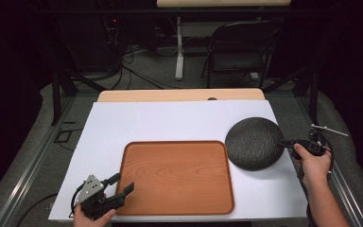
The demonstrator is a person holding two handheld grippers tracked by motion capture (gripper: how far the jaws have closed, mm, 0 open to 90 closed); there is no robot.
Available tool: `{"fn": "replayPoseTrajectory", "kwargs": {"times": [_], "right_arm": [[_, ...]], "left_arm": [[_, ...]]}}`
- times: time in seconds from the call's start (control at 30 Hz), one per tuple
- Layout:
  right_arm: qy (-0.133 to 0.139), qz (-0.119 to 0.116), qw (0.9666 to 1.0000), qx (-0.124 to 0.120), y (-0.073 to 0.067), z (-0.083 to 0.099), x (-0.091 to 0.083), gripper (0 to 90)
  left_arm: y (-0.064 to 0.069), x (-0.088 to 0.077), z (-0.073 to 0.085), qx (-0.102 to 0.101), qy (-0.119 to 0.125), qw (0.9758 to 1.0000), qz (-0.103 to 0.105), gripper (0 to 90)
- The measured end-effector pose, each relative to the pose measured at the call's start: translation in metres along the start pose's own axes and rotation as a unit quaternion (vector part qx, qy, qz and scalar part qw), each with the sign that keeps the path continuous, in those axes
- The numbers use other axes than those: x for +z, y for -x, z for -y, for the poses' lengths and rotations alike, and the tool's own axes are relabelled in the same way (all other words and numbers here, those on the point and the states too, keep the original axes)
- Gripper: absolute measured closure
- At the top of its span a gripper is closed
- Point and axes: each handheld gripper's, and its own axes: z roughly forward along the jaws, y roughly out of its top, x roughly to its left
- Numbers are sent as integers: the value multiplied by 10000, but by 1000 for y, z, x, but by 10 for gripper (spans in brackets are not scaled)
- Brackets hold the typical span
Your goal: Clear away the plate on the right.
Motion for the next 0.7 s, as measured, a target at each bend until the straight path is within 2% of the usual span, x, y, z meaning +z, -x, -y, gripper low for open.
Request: {"fn": "replayPoseTrajectory", "kwargs": {"times": [0.2,0.27,0.4,0.5,0.63,0.67,0.7], "right_arm": [[-49,21,10000,21,-2,-5,3,872],[-174,72,9998,-39,-2,-9,2,872],[-276,79,9996,30,-5,-17,6,873],[-396,136,9991,-31,-6,-22,8,873],[-427,135,9990,-19,-9,-28,11,874],[-508,175,9985,-92,-9,-30,10,874],[-475,160,9987,-29,-11,-31,12,873]], "left_arm": [[0,0,0,-9,-2,10000,5,359],[0,0,0,-13,-9,10000,4,360],[0,0,0,-12,-24,10000,-1,359],[0,0,0,-16,-27,10000,-19,360],[0,0,0,-18,-37,10000,-9,360],[0,0,0,-21,-36,10000,-9,360],[0,0,0,-21,-36,10000,-9,360]]}}
